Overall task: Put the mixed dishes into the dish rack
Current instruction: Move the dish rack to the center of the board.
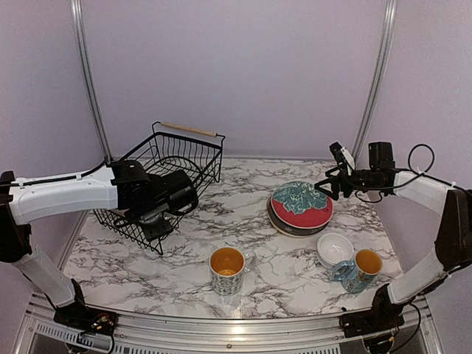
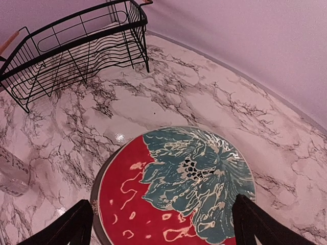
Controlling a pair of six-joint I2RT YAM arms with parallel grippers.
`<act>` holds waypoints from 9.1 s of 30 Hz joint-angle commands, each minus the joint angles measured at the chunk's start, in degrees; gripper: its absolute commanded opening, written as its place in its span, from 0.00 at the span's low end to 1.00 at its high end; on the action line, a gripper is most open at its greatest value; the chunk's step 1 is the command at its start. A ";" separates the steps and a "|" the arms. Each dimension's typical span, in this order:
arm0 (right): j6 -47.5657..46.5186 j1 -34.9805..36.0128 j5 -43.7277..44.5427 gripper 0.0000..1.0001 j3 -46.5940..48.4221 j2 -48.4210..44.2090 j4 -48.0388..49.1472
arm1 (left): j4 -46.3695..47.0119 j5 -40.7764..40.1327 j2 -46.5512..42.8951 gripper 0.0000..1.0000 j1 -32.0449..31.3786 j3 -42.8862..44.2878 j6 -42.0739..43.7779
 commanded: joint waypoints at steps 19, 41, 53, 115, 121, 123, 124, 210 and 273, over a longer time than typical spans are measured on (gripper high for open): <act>-0.99 -0.23 -1.09 0.92 2.34 -0.57 -1.90 | 2.03 14.13 20.89 0.61 -0.12 23.15 -1.06; -1.37 -0.23 -1.39 0.92 2.44 -0.71 -2.40 | 12.75 10.50 3.94 0.86 2.42 26.68 -9.75; -1.10 -0.22 -1.92 0.92 2.49 -0.80 -2.42 | 15.92 12.51 -6.57 0.94 23.74 11.04 -23.67; -2.23 -0.06 -1.62 0.92 3.45 1.59 -4.55 | 19.70 33.30 17.93 0.73 9.14 19.86 -6.33; -1.58 -0.12 -3.53 0.92 3.18 1.56 -4.23 | 12.50 26.13 19.56 0.75 9.08 32.39 -7.55; -1.76 -0.10 -3.69 0.91 3.20 1.49 -4.29 | 11.20 28.58 15.99 0.76 8.43 31.59 -7.13; -1.80 -0.12 -3.72 0.91 3.23 1.27 -4.30 | 11.22 30.22 13.79 0.77 7.96 29.94 -7.12; -5.12 1.18 -2.39 0.91 4.81 4.44 -7.98 | 5.53 19.64 10.23 0.67 -3.62 19.73 -4.71; -5.98 1.91 -1.45 0.92 5.91 5.18 -10.10 | 31.72 26.46 13.72 0.48 -5.21 21.68 23.59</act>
